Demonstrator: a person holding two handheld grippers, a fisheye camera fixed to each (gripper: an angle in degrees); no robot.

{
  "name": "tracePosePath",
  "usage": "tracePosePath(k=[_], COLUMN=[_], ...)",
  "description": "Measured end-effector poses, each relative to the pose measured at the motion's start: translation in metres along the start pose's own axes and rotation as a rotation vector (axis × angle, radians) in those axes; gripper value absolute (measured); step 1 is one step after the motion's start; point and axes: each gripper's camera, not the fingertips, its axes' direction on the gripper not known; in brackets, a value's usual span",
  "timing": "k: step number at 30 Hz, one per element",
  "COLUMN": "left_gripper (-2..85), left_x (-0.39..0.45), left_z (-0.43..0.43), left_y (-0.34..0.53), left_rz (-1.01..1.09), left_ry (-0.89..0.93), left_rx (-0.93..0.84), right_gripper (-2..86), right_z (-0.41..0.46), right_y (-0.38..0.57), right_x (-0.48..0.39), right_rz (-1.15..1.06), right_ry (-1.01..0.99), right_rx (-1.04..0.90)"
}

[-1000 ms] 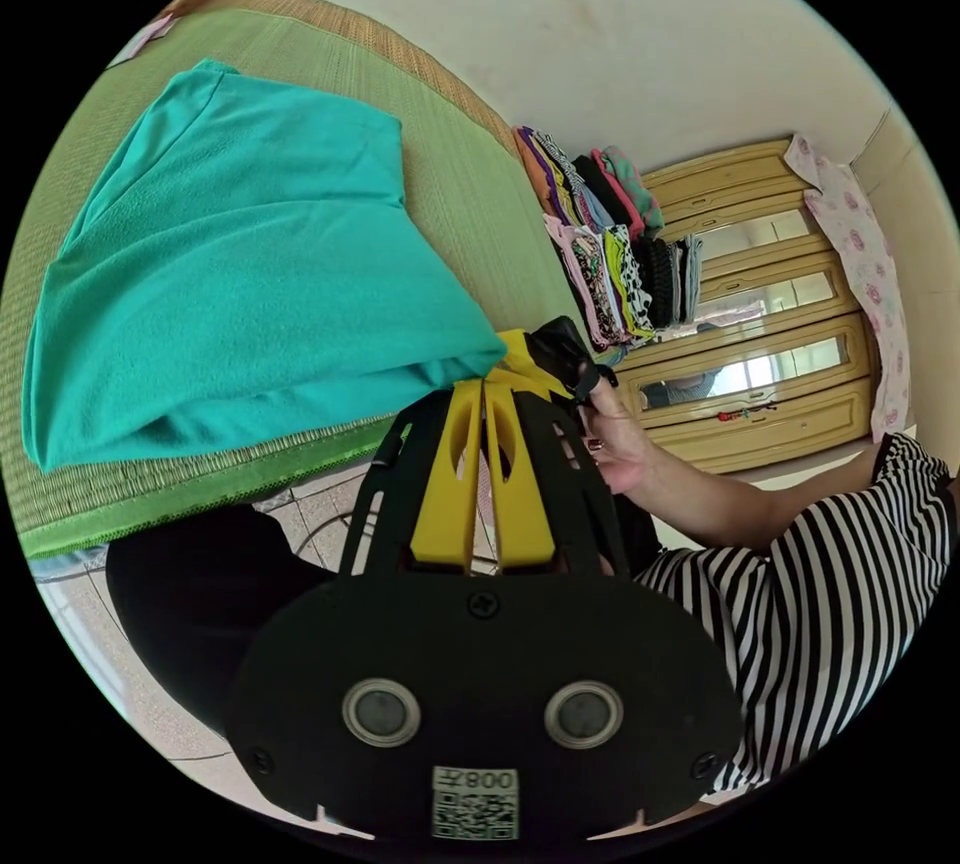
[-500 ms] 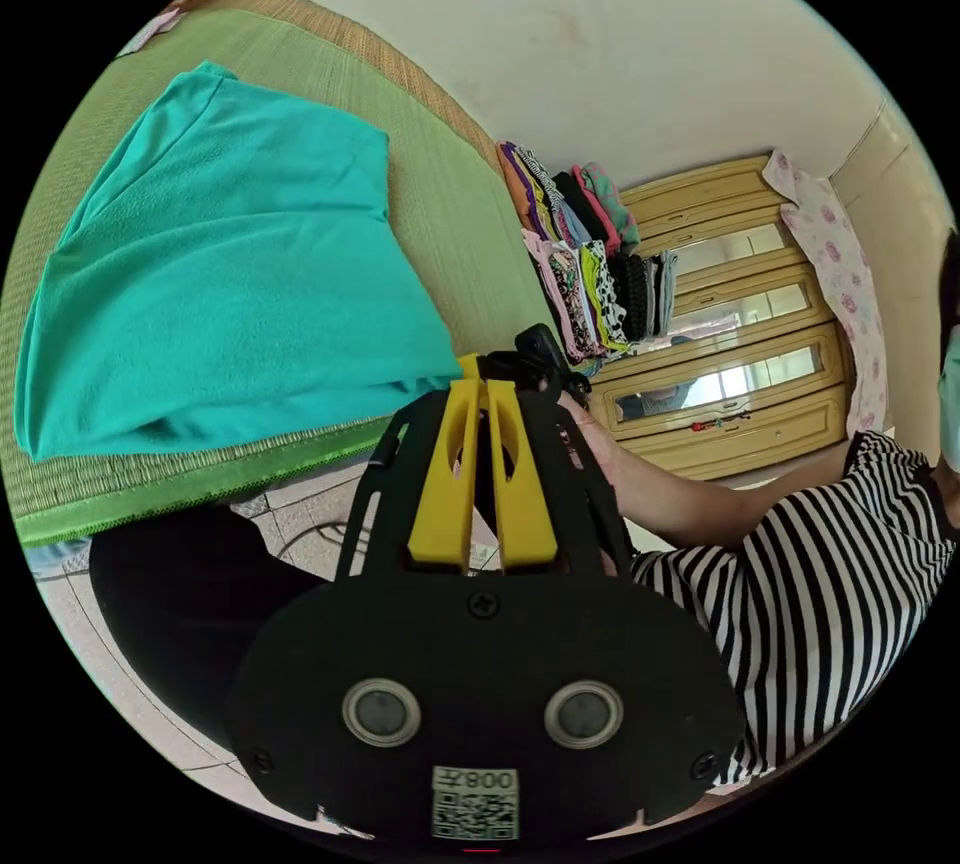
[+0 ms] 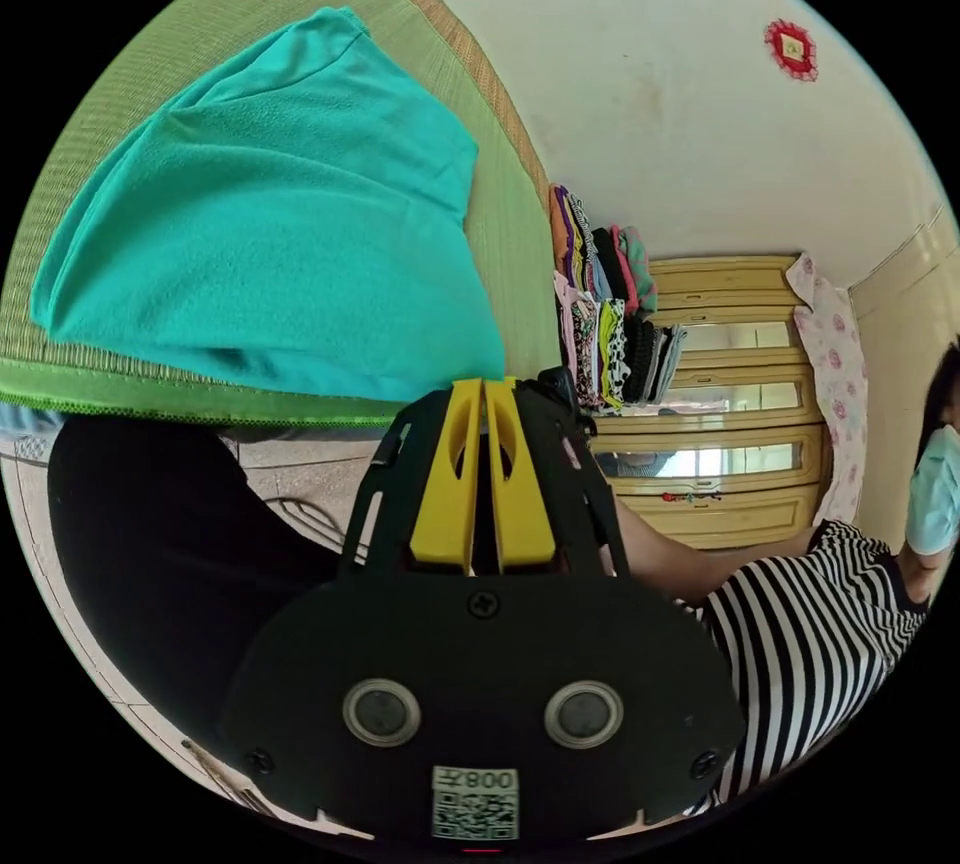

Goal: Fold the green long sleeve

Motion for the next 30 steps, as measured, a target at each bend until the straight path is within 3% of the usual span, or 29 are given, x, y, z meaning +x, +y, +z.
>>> tracePosePath(k=[3, 12, 14, 20, 30], left_gripper=[5.6, 1.1, 0.8, 0.5, 0.5], left_x=[-0.002, -0.026, -0.03, -0.039, -0.049], left_z=[0.006, -0.004, -0.011, -0.026, -0.051], left_y=[0.001, -0.003, -0.003, -0.001, 0.001], left_rz=[0.008, -0.068, -0.071, -0.082, -0.075], left_ry=[0.085, 0.156, 0.169, 0.201, 0.222], left_rx=[-0.042, -0.021, -0.022, -0.014, -0.009], right_gripper=[1.6, 4.3, 7.5, 13.1, 9.3], right_z=[0.0, -0.012, -0.015, 0.005, 0.031], right_y=[-0.001, 0.003, 0.006, -0.002, -0.008], right_x=[-0.002, 0.006, 0.011, 0.008, -0.003], right_rz=[-0.015, -0.029, -0.034, -0.012, 0.019], right_ry=[0.005, -0.084, -0.177, -0.215, -0.177], right_rx=[-0.008, -0.023, -0.003, -0.045, -0.058])
